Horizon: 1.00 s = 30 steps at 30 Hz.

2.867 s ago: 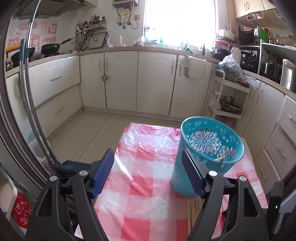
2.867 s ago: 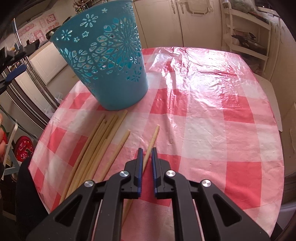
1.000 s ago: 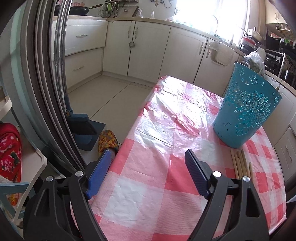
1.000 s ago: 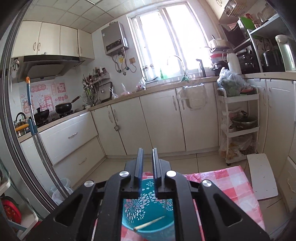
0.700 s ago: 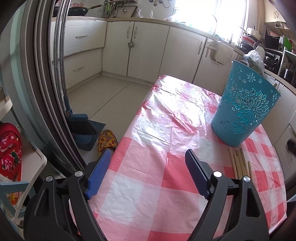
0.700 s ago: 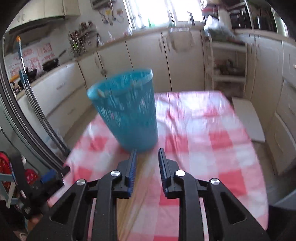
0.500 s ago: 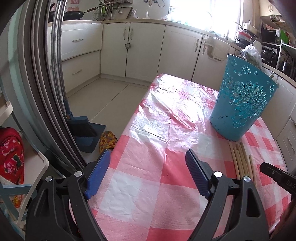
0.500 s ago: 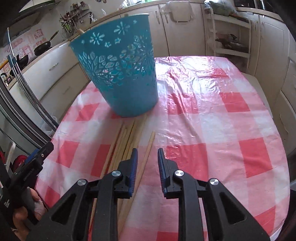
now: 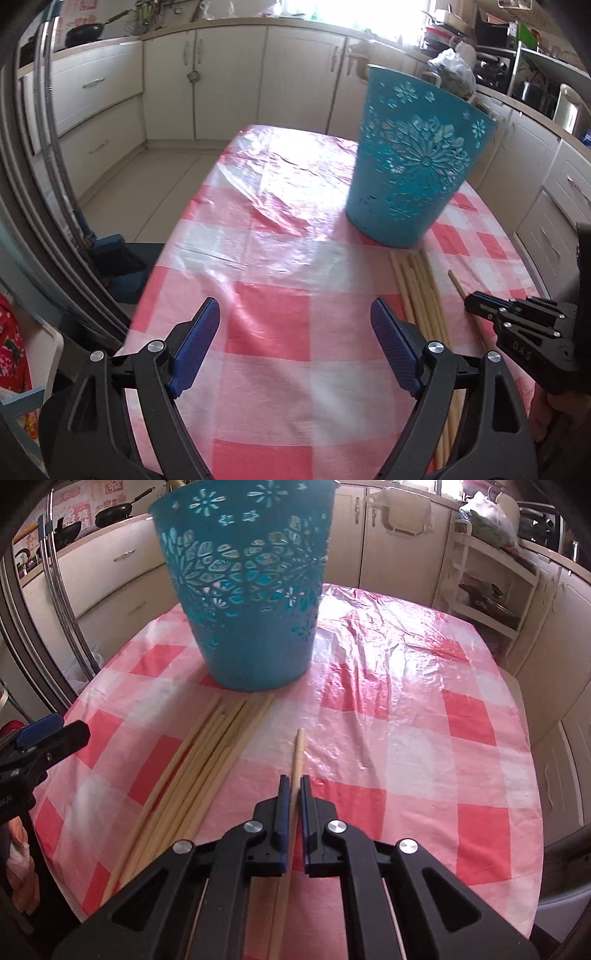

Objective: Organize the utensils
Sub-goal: 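Bring the open right gripper back down to the chopsticks, then close the left gripper on another wooden chopstick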

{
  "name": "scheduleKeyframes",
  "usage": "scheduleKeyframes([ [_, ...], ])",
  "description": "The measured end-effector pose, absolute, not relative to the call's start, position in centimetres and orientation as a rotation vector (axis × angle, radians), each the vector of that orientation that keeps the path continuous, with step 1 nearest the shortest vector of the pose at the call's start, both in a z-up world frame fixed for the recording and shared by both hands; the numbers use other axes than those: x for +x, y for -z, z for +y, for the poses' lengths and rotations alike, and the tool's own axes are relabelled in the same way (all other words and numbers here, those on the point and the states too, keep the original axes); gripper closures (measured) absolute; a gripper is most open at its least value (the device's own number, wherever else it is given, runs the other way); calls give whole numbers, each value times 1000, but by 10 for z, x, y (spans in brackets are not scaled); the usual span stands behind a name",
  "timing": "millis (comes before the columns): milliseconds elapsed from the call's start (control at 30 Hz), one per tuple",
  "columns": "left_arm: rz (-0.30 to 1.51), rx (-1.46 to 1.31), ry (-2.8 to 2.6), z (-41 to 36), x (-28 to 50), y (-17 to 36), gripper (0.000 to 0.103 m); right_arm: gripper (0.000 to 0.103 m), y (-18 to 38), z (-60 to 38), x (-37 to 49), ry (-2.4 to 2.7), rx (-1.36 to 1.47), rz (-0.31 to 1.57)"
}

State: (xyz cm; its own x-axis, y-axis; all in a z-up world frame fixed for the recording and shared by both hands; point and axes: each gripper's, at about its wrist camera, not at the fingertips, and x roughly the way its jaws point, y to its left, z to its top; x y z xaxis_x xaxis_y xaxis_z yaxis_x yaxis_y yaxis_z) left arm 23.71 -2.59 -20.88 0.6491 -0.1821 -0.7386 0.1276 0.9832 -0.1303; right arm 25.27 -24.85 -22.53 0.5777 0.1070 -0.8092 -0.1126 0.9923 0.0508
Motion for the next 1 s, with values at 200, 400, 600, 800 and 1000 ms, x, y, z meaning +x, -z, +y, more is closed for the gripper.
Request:
scheduleKeyframes([
  [200, 949, -23, 209, -69, 265, 219, 23, 97, 230, -276, 249, -170, 126, 909],
  [400, 1003, 74, 186, -96, 281, 231, 23, 97, 232, -283, 251, -195, 181, 909],
  [600, 1016, 130, 154, -106, 285, 236, 24, 97, 231, -285, 250, -205, 202, 910],
  [800, 1015, 145, 179, -111, 290, 230, 52, 97, 231, -287, 250, -210, 215, 910],
  [1000, 1019, 134, 240, -115, 284, 226, 97, 97, 231, -289, 251, -213, 219, 910],
])
